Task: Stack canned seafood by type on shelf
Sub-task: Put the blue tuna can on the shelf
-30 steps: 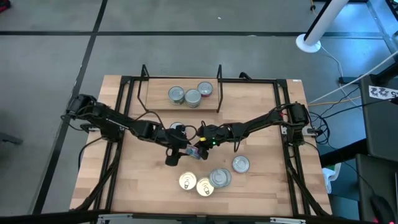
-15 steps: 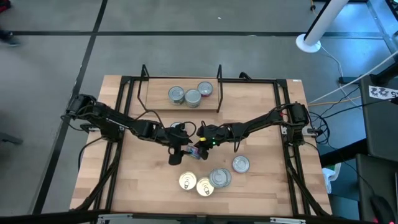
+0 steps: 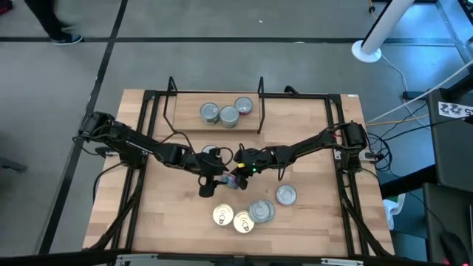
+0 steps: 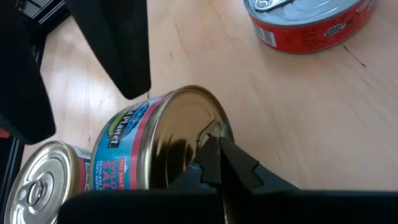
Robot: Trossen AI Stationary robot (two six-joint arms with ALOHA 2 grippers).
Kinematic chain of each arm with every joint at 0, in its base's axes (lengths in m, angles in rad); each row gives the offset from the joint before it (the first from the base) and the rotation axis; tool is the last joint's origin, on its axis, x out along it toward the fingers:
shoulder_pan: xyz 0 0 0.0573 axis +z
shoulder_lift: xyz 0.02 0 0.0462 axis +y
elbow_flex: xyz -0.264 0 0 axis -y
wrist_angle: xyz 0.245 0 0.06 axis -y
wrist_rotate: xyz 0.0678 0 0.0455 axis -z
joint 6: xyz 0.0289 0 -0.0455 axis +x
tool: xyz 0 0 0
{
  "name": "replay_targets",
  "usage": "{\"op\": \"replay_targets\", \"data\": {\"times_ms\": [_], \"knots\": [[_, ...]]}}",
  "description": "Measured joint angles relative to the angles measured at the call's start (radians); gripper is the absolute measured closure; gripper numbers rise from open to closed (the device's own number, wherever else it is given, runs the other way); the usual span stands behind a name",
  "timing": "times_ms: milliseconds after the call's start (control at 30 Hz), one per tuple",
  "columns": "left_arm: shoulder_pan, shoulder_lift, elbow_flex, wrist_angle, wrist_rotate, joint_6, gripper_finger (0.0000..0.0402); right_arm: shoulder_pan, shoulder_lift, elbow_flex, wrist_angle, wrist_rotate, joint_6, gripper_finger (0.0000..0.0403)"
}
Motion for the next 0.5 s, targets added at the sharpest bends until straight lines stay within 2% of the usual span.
{"op": "replay_targets", "data": {"times_ms": [333,500], "knots": [[0.002,0.002,0.0,0.0,-0.016,0.065,0.016,0.0,0.0,0.0,0.0,0.0,0.0,0.0402],[-0.003,0.042,0.0,0.016,-0.016,0.066,0.016,0.0,0.0,0.0,0.0,0.0,0.0,0.0402]]}}
